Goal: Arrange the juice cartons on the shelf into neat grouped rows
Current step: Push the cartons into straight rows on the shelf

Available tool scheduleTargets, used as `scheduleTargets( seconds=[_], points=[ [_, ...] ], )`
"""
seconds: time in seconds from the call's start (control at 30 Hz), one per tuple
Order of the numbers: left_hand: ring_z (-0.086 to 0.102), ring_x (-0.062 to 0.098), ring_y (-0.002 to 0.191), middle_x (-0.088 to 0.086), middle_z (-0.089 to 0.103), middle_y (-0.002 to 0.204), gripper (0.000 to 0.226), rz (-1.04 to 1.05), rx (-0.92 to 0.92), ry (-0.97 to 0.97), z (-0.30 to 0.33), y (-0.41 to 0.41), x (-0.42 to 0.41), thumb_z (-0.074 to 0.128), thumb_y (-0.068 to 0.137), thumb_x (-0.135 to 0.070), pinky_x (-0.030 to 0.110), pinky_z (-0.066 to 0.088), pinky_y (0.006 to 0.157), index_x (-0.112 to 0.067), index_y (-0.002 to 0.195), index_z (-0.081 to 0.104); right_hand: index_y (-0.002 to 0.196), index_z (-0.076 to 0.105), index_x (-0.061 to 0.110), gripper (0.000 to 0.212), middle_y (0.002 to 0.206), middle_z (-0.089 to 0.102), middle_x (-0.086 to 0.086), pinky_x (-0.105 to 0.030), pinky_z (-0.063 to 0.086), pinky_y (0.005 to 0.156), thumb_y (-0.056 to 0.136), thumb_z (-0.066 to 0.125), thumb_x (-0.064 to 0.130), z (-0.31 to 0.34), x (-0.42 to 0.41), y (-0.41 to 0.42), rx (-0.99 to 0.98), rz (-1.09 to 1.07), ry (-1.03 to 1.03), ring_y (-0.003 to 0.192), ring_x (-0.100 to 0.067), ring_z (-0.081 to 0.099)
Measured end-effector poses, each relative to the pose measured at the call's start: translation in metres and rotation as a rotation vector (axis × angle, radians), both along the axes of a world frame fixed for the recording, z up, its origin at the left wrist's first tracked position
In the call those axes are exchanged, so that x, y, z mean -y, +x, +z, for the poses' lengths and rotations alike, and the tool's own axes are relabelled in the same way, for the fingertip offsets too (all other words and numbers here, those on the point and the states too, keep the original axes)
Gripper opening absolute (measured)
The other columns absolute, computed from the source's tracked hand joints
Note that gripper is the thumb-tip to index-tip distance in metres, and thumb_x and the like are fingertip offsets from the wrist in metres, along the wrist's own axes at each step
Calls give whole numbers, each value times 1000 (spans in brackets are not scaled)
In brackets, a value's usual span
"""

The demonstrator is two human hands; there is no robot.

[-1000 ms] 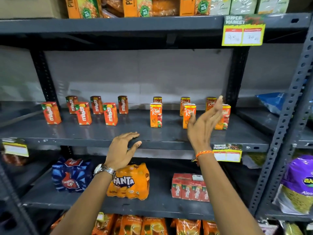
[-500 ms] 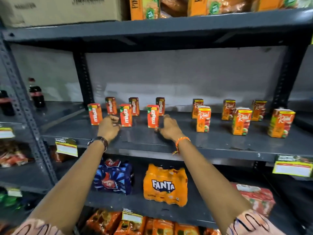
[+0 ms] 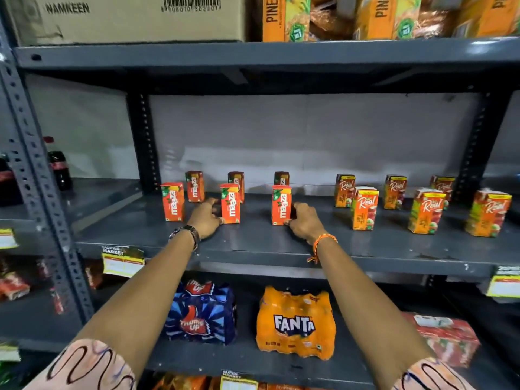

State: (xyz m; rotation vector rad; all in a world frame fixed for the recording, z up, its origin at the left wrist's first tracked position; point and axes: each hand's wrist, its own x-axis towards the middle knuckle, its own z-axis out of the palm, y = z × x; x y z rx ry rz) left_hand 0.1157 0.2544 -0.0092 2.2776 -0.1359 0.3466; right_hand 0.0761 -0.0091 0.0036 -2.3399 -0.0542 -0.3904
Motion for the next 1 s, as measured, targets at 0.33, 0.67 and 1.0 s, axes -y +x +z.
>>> scheduleTargets(
  seconds=[0.33, 0.67, 1.0],
  points=[
    [63, 27, 115, 7, 67, 126, 48, 25, 28, 20, -3, 0, 2, 68, 85, -6, 43, 47, 105, -12, 131, 56, 103, 69, 1, 28, 109, 73, -16, -35, 51, 89, 80, 75, 16, -5, 1, -6, 23, -74, -49, 103, -32, 67],
    [62, 26, 116, 6, 67, 125, 50, 26, 17, 5, -2, -2, 1, 69, 85, -9, 46, 47, 105, -13, 133, 54, 115, 66, 0, 40, 117, 71, -15, -42, 51, 100, 81, 77, 17, -5, 1, -1, -12, -72, -26, 111, -29, 66],
    [58, 30, 124, 13, 62, 133, 57, 7, 13, -21, 2, -9, 4, 68, 86, -7, 45, 43, 108, -8, 139, 48, 120, 64, 1, 44, 122, 69, -15, -43, 49, 102, 82, 76, 18, -6, 2, 1, -18, -64, -16, 115, -30, 64]
  ],
)
